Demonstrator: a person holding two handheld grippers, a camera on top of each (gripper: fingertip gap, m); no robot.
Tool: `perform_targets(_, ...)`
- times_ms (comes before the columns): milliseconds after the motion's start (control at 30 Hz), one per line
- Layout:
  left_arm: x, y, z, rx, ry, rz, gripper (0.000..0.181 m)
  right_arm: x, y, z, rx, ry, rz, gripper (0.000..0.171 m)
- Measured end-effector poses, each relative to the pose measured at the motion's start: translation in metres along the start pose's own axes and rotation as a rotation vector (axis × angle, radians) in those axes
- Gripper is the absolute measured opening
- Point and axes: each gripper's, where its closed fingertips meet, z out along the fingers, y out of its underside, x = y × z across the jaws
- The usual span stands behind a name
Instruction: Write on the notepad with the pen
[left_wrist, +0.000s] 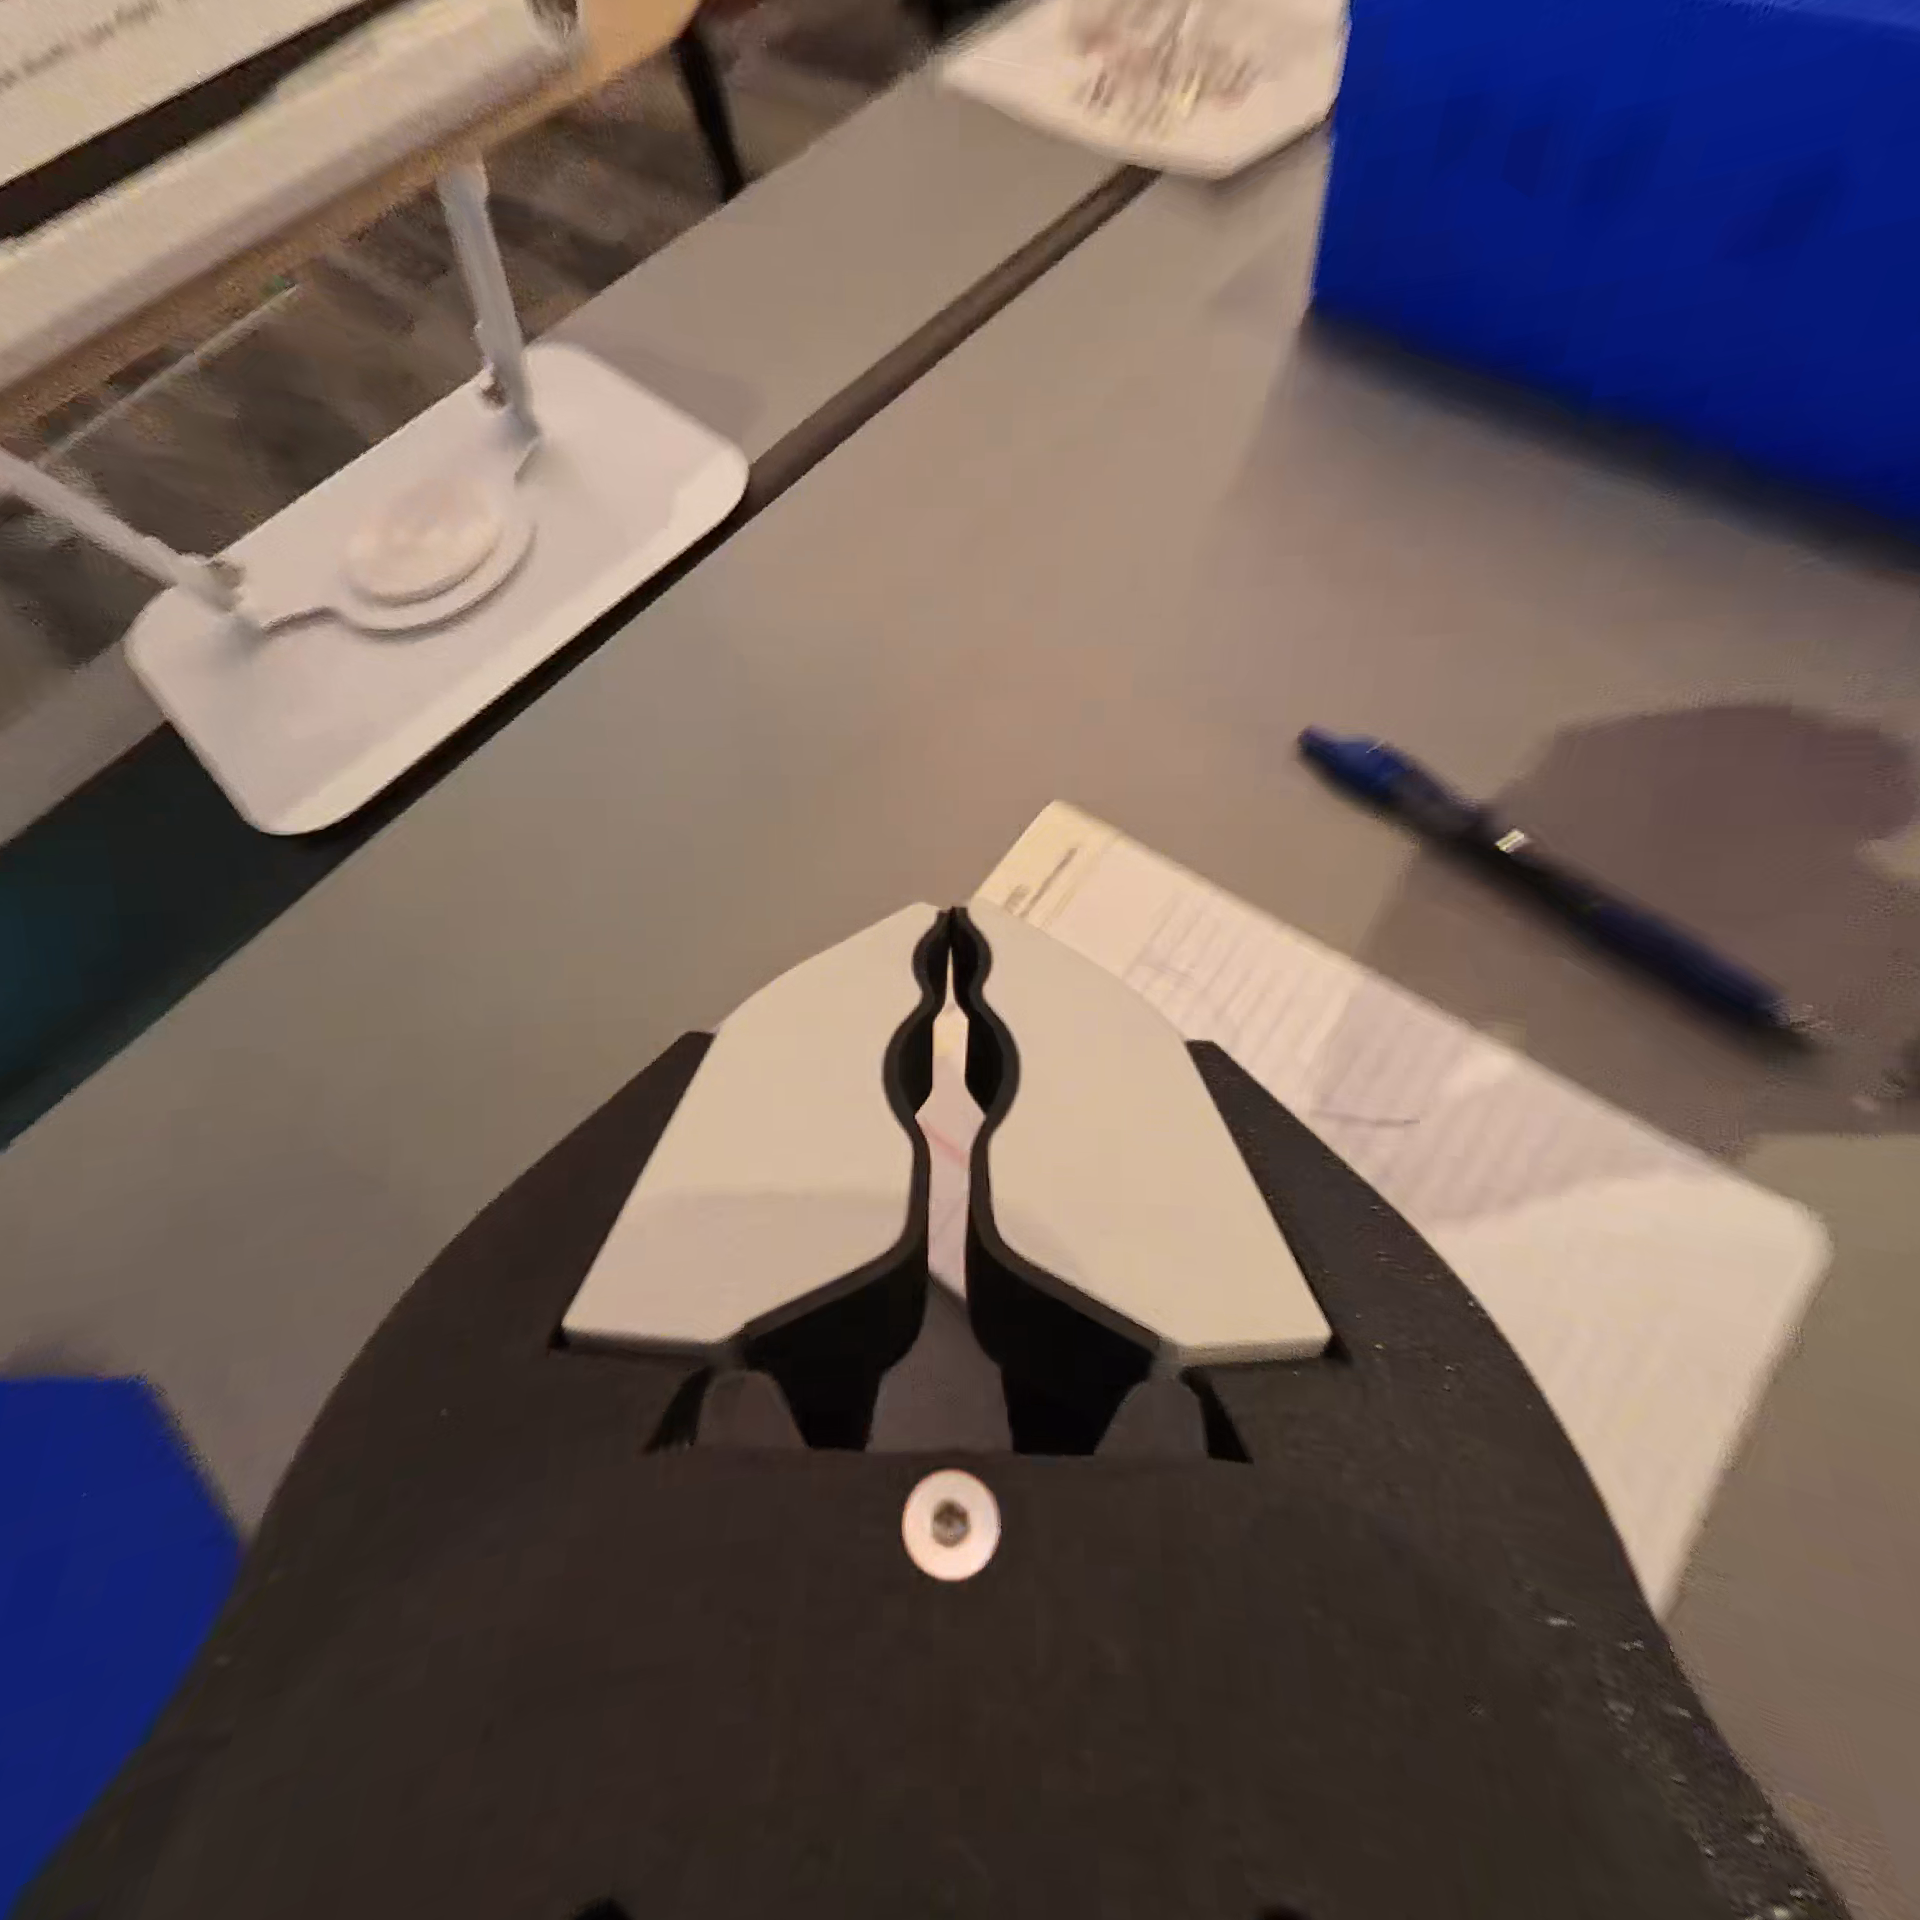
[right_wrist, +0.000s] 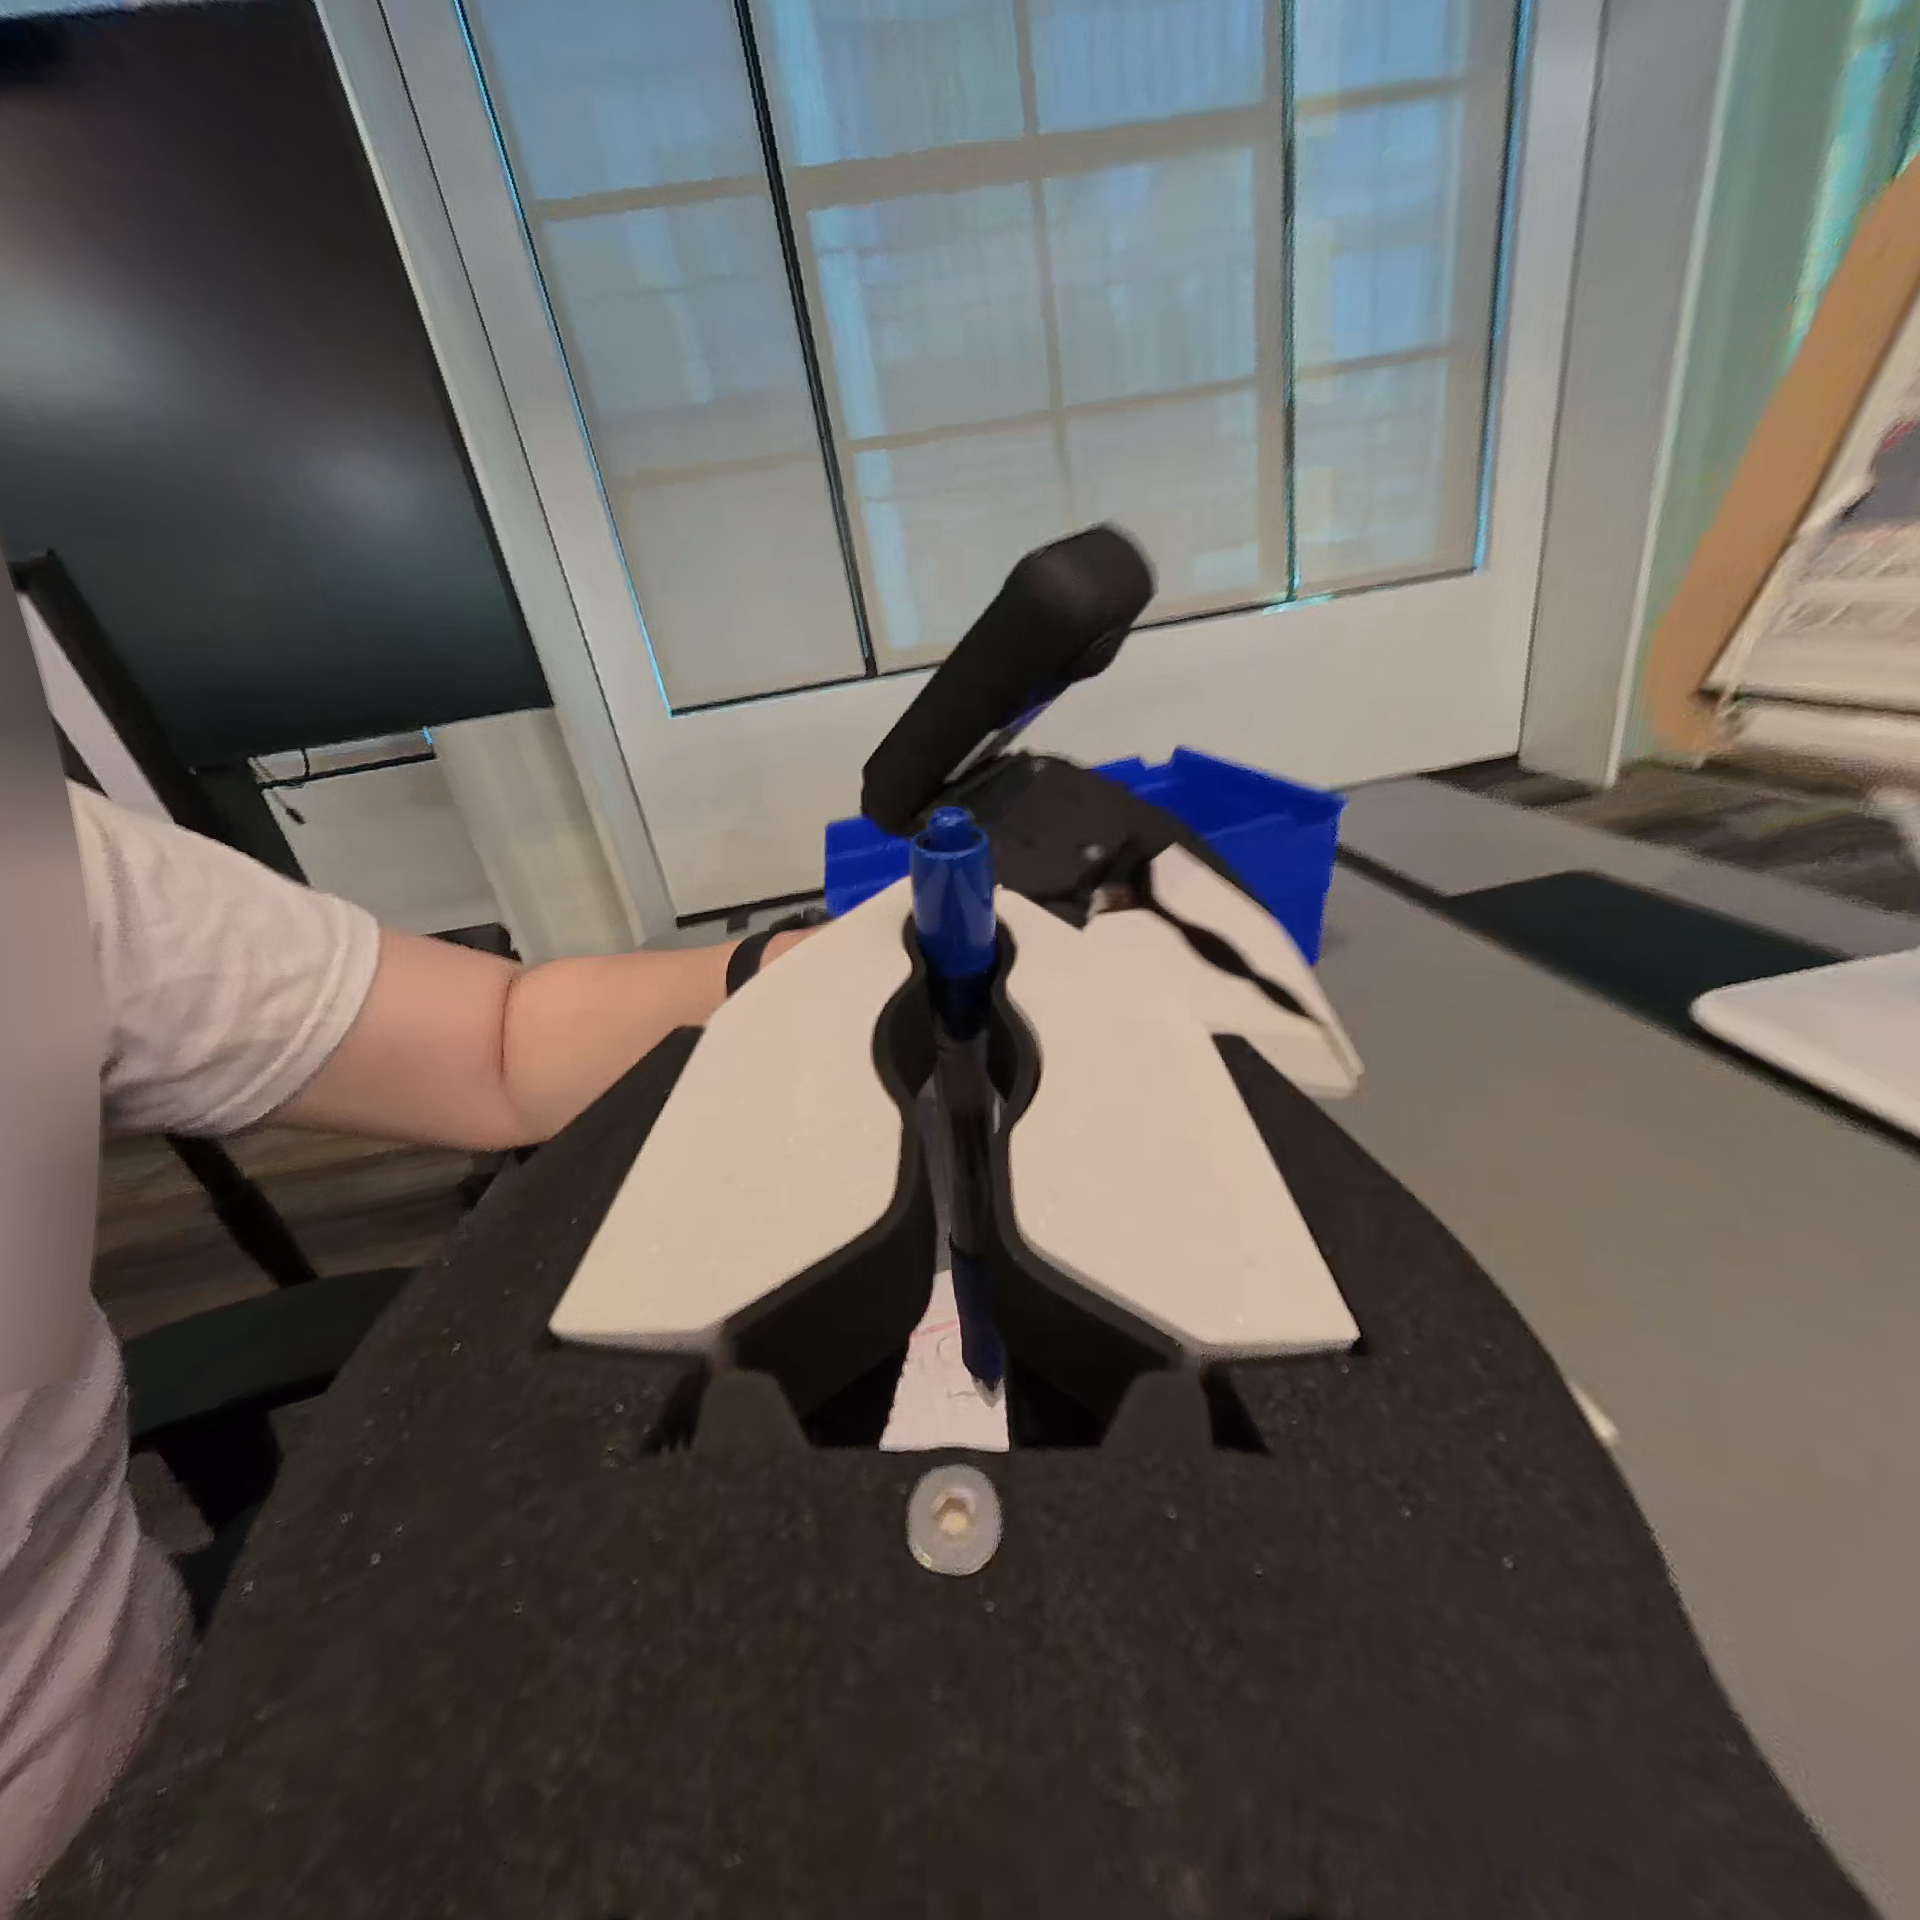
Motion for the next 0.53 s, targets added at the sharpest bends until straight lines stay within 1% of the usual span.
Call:
perform_targets(67, -0.007, 0.014, 0.006, -0.079, -0.058, 0.062, 0.000, -0.002, 0.024, 0.015, -0.054, -0.008, 0.002, 0.004)
perform_targets(100, -0.007, 0.019, 0.009, -0.097, -0.052, 0.055, 0.000, -0.001, 0.033, 0.022, -0.075, -0.007, -0.003, 0.004)
perform_targets(200, 0.001, 0.035, 0.015, -0.182, 0.038, -0.024, 0.000, 0.006, 0.054, 0.036, -0.120, 0.001, 0.002, 0.004)
perform_targets(367, 0.007, 0.053, 0.022, -0.266, 0.095, -0.037, 0.000, 0.015, 0.063, 0.043, -0.133, 0.020, -0.038, 0.004)
perform_targets(533, 0.016, 0.070, 0.028, -0.352, 0.145, -0.036, 0.000, 0.022, 0.068, 0.042, -0.125, 0.016, -0.010, 0.004)
